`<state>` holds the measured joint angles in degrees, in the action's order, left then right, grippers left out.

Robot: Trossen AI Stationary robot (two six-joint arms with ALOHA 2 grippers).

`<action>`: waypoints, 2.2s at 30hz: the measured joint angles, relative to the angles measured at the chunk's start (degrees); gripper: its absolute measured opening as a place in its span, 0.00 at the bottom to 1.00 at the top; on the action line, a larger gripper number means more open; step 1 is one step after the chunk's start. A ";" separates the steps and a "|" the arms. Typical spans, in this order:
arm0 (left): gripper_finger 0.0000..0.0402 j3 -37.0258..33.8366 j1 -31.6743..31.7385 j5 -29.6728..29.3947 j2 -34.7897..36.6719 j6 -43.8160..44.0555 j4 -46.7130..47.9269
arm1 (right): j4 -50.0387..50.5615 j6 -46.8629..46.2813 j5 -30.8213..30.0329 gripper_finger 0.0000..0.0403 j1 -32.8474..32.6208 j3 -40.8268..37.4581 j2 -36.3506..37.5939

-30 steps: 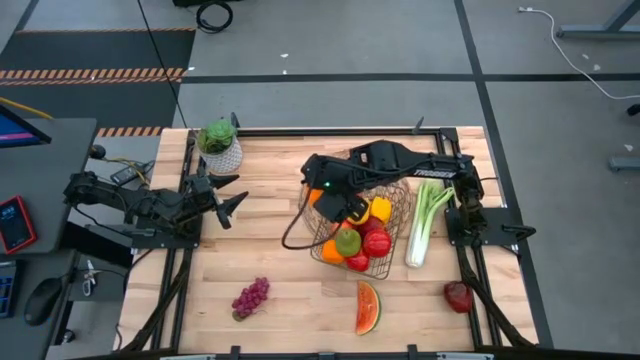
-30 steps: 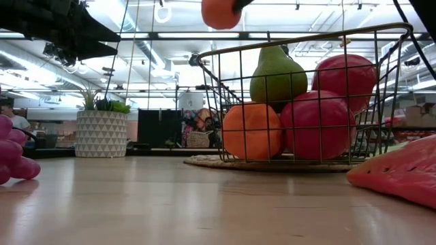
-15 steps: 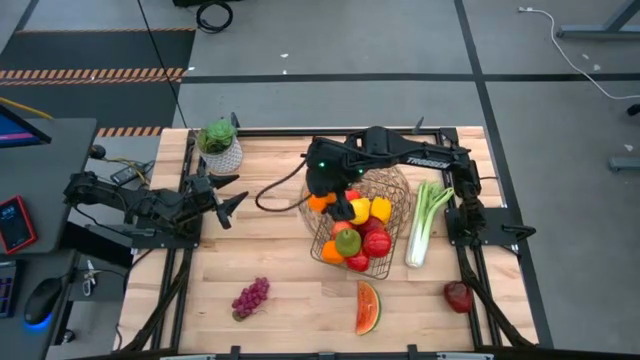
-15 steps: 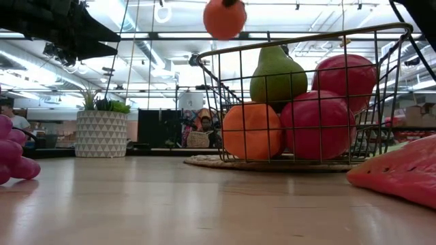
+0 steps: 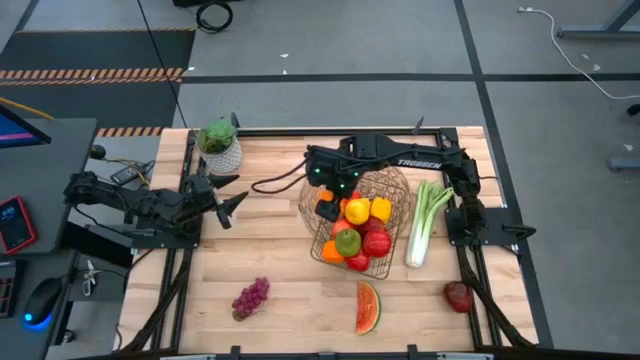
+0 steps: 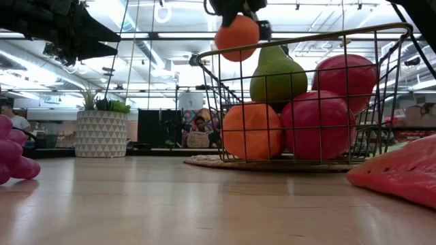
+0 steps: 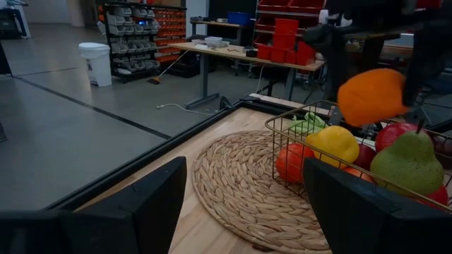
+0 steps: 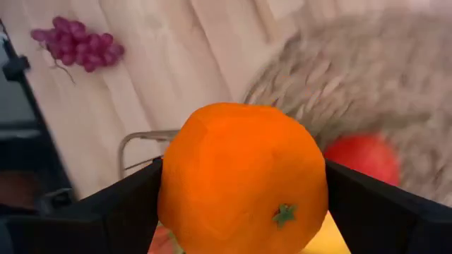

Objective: Build produce basket
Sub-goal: Put the orange into the wire basket

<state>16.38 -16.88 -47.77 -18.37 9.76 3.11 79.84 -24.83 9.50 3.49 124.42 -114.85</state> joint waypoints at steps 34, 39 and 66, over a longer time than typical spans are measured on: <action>0.72 0.00 -0.02 0.00 0.02 0.02 -0.04 | 10.21 -33.84 -3.25 0.91 6.88 -15.48 5.23; 0.72 0.00 -0.01 0.00 0.00 0.00 0.01 | 10.13 -35.70 -7.30 0.91 6.88 -19.14 10.40; 0.72 0.00 -0.01 0.00 0.01 0.01 -0.02 | -6.34 -23.26 -5.36 0.91 6.40 -39.45 17.40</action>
<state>16.38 -16.89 -47.77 -18.36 9.77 3.10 73.50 -48.09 4.14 9.89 84.97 -97.45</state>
